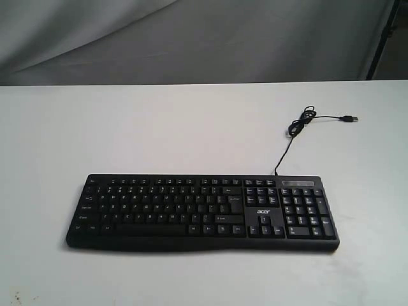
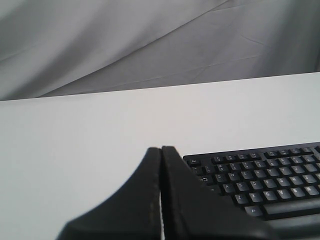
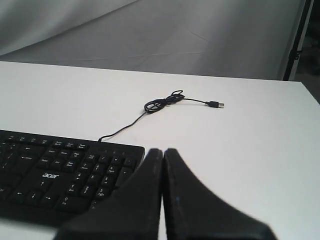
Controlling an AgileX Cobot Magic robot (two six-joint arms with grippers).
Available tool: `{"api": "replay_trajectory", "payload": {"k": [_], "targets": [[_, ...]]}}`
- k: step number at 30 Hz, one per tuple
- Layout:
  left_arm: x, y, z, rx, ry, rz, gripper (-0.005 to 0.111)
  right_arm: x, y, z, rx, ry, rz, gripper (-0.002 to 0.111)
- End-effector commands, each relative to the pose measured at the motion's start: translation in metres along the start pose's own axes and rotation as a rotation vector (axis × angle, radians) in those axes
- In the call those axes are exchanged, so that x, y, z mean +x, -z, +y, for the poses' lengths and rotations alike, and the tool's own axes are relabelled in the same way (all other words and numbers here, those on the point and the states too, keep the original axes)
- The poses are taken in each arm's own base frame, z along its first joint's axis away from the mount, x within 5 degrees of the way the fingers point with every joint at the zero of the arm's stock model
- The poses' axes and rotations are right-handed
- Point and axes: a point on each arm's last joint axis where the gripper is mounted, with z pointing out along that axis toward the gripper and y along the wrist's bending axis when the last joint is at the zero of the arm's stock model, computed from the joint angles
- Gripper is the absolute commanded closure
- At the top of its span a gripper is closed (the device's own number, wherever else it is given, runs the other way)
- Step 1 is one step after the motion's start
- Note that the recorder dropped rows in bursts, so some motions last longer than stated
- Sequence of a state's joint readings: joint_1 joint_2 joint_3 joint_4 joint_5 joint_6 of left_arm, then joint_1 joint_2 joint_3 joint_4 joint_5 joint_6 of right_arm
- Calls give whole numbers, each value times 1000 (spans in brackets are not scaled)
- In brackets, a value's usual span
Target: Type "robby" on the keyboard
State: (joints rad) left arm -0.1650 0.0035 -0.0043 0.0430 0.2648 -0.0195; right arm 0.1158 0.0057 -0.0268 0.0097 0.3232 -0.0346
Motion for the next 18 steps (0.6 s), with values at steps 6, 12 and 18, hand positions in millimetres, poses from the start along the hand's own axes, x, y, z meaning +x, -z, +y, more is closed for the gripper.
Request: {"api": "replay_trajectory", "payload": {"k": [6,12,18], "targets": [[1,0,0,5,-3,-5,107,6,0,-1,10,18,44,108],[1,0,0,5,-3,-5,107,10,-1,-3,60,-20,62,108],[1,0,0,5,-3,-5,107,11,-2,-3,61,-24,46,108]]}}
